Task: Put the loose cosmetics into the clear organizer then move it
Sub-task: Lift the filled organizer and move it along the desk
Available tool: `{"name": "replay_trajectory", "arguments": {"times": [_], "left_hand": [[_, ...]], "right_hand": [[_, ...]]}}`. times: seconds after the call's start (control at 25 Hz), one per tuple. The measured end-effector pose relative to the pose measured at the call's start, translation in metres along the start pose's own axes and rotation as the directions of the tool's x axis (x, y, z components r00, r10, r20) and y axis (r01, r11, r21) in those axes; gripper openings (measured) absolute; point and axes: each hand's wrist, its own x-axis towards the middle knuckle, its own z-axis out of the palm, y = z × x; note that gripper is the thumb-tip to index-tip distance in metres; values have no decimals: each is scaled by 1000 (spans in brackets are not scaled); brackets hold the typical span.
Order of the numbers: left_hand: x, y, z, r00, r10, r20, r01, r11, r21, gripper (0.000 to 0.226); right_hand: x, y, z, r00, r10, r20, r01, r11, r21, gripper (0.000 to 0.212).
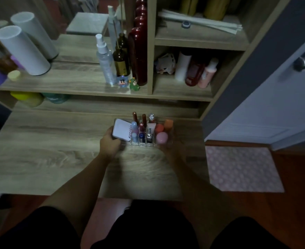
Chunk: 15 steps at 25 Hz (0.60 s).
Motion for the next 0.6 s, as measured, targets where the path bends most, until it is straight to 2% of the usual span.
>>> {"name": "replay_trajectory", "arguments": {"times": [0.12,0.2,0.36,0.52,0.6], "left_hand": [[6,4,7,997,18,76,-18,1000,-3,58],[10,7,9,996,40,76,-42,999,23,58],[21,10,9,994,59,92,-62,998,31,58],[27,10,8,991,45,128,-49,998,25,59],[28,10,8,989,48,142,-50,999,10,60]], "right_hand": [[5,7,-8,998,63,2,-63,998,26,57],[9,6,-10,997,81,1,-81,997,-12,56],[15,5,-7,1000,16,-2,-16,1000,4,67],[19,7,-7,998,58,33,-60,996,62,53],[22,6,-9,998,48,38,-49,997,51,54]]}}
